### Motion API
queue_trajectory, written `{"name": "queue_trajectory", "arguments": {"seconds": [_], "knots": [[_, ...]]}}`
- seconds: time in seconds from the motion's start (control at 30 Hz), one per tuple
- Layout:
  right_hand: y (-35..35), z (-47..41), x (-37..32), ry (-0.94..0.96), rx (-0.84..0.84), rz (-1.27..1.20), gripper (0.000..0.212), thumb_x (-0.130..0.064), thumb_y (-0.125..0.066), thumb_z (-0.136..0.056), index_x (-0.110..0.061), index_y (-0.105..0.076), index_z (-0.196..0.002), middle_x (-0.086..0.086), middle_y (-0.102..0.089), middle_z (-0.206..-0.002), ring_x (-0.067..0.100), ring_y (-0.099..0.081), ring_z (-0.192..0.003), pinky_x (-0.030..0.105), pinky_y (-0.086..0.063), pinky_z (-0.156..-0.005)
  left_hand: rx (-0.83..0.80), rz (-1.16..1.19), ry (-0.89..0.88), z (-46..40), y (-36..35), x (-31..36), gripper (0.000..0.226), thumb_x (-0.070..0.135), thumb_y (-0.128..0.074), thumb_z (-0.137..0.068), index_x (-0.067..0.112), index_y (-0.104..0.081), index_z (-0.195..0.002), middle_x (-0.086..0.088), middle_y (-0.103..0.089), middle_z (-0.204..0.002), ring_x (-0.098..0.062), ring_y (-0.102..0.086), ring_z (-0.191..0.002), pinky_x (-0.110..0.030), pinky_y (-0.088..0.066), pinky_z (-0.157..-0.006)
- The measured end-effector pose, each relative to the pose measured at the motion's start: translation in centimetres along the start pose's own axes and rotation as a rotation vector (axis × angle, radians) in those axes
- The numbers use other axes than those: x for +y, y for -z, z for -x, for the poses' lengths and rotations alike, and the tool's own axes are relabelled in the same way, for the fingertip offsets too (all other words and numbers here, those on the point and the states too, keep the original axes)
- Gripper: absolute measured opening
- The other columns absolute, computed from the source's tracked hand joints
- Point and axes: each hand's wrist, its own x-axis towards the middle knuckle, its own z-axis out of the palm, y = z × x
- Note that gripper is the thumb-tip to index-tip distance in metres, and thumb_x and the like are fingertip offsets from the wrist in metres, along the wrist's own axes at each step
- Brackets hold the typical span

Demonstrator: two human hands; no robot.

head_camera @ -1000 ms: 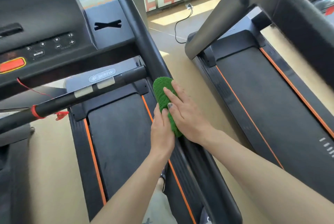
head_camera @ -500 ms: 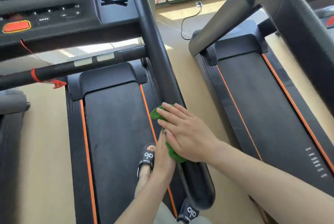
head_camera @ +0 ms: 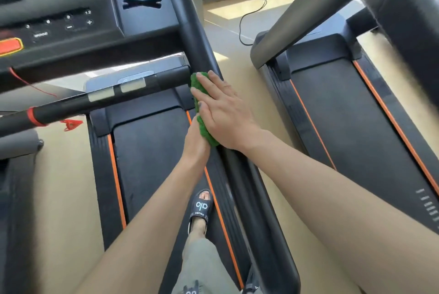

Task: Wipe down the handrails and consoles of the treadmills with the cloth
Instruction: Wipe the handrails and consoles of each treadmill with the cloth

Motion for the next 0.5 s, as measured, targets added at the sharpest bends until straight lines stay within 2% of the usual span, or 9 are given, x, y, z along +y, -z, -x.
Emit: {"name": "queue_trajectory", "arguments": {"seconds": [0.07, 0.17, 0.2, 0.27, 0.37, 0.43, 0.5], "knots": [[0.4, 3.3, -0.2, -0.028, -0.007, -0.088, 0.062, -0.034, -0.017, -0.099, -0.018, -0.047, -0.150, 0.002, -0.024, -0.166, 0.019, -0.011, -0.155, 0.035, -0.009, -0.126, 0.017, 0.058, 0.018, 2.4, -0.4, -1.5, 0.041, 0.030, -0.038, -0.109, 0.003, -0.053, -0.136, -0.007, -0.061, -0.109, -0.009, -0.060, -0.090, -0.013, -0.052, -0.061], [0.7, 10.6, -0.6, -0.038, -0.024, -0.211, 0.064, -0.034, -0.016, -0.098, -0.013, -0.041, -0.153, 0.005, -0.019, -0.167, 0.020, -0.006, -0.156, 0.035, -0.006, -0.126, 0.001, 0.126, 0.022, 8.1, -1.2, -5.1, 0.038, 0.027, -0.040, -0.108, 0.008, -0.052, -0.139, -0.002, -0.066, -0.101, -0.004, -0.067, -0.079, -0.018, -0.055, -0.063], [0.8, 13.4, -0.7, -0.063, -0.048, -0.268, 0.062, -0.035, -0.019, -0.099, -0.015, -0.039, -0.154, 0.002, -0.015, -0.168, 0.017, -0.002, -0.156, 0.032, -0.004, -0.126, 0.000, 0.124, 0.004, 10.5, -1.4, -6.7, 0.038, 0.027, -0.040, -0.108, 0.011, -0.051, -0.142, 0.000, -0.068, -0.107, -0.004, -0.070, -0.085, -0.020, -0.057, -0.071], [1.0, 18.8, -0.9, -0.122, -0.091, -0.384, 0.061, -0.041, -0.022, -0.099, -0.022, -0.033, -0.157, -0.008, -0.007, -0.169, 0.007, 0.005, -0.155, 0.026, 0.000, -0.125, -0.039, 0.112, -0.048, 14.8, -1.9, -9.8, 0.038, 0.023, -0.040, -0.109, 0.019, -0.048, -0.146, -0.001, -0.067, -0.129, -0.011, -0.067, -0.112, -0.029, -0.057, -0.094], [0.8, 26.0, -1.5, -0.167, -0.082, -0.489, 0.064, -0.051, -0.020, -0.097, -0.031, -0.027, -0.157, -0.019, -0.001, -0.167, -0.001, 0.006, -0.152, 0.019, 0.001, -0.122, -0.106, 0.087, -0.089, 20.3, -1.5, -14.0, 0.042, 0.018, -0.037, -0.110, 0.031, -0.042, -0.149, 0.008, -0.062, -0.139, -0.011, -0.058, -0.129, -0.035, -0.049, -0.108], [0.5, 30.2, -2.0, -0.196, -0.068, -0.512, 0.060, -0.050, -0.022, -0.098, -0.036, -0.024, -0.156, -0.025, 0.001, -0.165, -0.001, 0.004, -0.153, 0.017, -0.001, -0.122, -0.123, 0.023, -0.087, 23.5, -0.7, -17.0, 0.045, 0.026, -0.041, -0.110, 0.039, -0.034, -0.154, 0.013, -0.053, -0.148, -0.008, -0.051, -0.136, -0.039, -0.040, -0.116], [0.1, 33.8, -2.3, -0.207, -0.030, -0.549, 0.056, -0.044, -0.026, -0.100, -0.037, -0.024, -0.156, -0.026, -0.001, -0.165, 0.003, 0.000, -0.154, 0.019, -0.004, -0.123, -0.082, -0.144, -0.083, 26.0, -0.4, -20.0, 0.054, 0.047, -0.035, -0.109, 0.040, -0.017, -0.159, 0.011, -0.033, -0.162, -0.010, -0.035, -0.148, -0.032, -0.028, -0.122]]}}
